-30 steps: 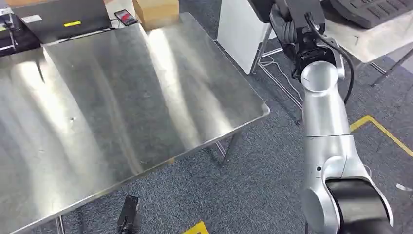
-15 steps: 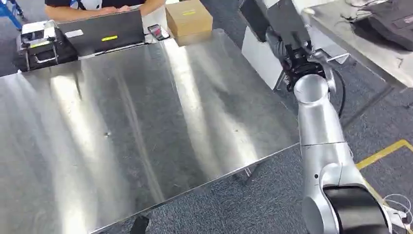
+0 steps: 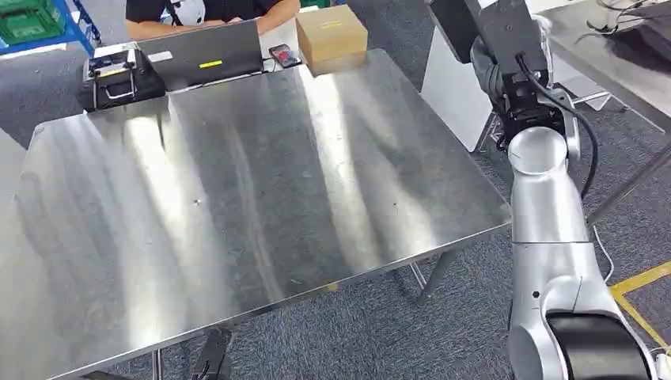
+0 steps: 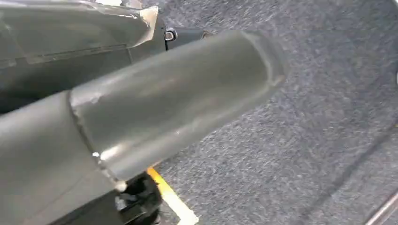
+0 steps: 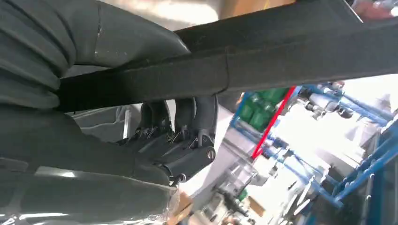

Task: Take the parts from the cabinet and place them on the table.

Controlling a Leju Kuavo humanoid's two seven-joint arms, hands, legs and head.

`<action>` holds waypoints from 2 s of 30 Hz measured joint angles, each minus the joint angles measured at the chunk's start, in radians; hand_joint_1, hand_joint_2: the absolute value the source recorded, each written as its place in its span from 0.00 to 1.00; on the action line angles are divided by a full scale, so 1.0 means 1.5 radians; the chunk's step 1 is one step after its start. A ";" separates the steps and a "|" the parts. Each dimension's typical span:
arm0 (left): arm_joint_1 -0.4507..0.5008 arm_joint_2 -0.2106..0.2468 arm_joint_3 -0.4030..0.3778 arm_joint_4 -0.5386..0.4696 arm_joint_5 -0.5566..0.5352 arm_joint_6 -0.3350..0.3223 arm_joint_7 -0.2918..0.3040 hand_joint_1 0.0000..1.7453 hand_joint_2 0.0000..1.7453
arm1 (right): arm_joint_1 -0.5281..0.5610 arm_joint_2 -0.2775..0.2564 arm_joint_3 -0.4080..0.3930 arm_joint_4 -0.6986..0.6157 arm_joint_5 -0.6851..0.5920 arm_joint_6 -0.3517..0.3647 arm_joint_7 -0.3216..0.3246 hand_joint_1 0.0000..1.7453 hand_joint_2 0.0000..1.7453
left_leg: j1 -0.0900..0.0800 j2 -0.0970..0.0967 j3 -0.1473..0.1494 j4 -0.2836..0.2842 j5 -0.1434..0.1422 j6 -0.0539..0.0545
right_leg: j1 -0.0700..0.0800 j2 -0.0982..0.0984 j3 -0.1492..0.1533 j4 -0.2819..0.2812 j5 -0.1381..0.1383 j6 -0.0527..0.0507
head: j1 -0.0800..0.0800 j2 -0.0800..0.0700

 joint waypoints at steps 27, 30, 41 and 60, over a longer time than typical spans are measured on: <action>0.003 0.021 0.028 0.000 0.009 0.047 -0.028 0.00 0.00 | -0.007 0.015 -0.002 0.082 -0.006 -0.011 -0.033 1.00 1.00 | -0.038 -0.011 0.023 0.031 -0.047 0.046 | 0.033 0.011 -0.017 0.001 0.007 -0.014 | -0.002 0.000; 0.003 0.024 0.028 0.000 0.009 0.048 -0.027 0.00 0.00 | -0.007 0.016 -0.003 0.082 -0.006 -0.011 -0.033 1.00 1.00 | -0.037 -0.011 0.024 0.031 -0.046 0.045 | 0.033 0.011 -0.017 0.001 0.007 -0.014 | -0.002 0.000; 0.008 0.029 0.035 0.000 0.014 0.050 -0.025 0.00 0.00 | -0.001 0.016 -0.006 0.082 0.000 -0.011 -0.033 1.00 1.00 | -0.038 -0.011 0.022 0.034 -0.051 0.053 | 0.030 0.011 -0.017 0.000 0.008 -0.012 | -0.002 0.000; -0.012 0.032 0.061 -0.001 0.023 0.059 -0.013 0.00 0.00 | -0.005 0.031 -0.002 0.110 0.015 -0.003 -0.033 1.00 1.00 | 0.002 -0.047 0.010 0.024 -0.029 0.010 | -0.006 0.012 -0.042 0.030 0.013 0.008 | -0.007 0.000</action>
